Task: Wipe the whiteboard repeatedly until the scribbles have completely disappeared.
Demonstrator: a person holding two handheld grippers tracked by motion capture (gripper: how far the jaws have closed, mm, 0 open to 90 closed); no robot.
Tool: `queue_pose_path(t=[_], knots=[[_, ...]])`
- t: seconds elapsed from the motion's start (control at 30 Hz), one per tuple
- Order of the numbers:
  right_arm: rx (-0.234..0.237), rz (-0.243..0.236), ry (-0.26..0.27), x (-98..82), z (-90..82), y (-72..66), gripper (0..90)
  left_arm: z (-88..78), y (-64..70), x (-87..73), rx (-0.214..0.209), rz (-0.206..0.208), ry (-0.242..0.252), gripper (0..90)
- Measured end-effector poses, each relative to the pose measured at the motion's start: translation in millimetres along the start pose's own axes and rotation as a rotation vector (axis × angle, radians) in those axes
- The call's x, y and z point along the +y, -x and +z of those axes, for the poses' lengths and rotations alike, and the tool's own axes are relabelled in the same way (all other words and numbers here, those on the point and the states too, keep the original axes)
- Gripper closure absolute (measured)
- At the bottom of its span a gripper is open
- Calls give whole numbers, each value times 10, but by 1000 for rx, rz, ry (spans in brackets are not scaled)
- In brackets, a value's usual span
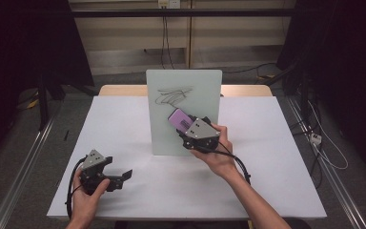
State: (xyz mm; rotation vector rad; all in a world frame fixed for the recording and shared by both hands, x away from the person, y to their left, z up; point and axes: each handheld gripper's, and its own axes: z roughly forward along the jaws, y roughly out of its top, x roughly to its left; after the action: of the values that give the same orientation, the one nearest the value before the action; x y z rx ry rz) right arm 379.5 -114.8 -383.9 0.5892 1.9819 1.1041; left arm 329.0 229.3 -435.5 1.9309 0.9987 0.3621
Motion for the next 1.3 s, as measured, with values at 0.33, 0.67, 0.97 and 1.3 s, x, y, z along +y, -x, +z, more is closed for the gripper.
queue_pose_path(t=[0.33, 0.67, 0.97, 1.3], knots=[[-81, 52, 16, 77, -149, 261, 415, 9, 2, 4, -1, 1, -1, 54], [-194, 92, 68, 362, -244, 643, 414, 14, 0, 4, 1, -1, -1, 54], [-147, 41, 46, 403, -102, 460, 414, 16, 6, 5, 1, 4, -3, 54], [-56, 25, 20, 296, 65, 116, 414, 12, 5, 5, 1, 3, -2, 54]])
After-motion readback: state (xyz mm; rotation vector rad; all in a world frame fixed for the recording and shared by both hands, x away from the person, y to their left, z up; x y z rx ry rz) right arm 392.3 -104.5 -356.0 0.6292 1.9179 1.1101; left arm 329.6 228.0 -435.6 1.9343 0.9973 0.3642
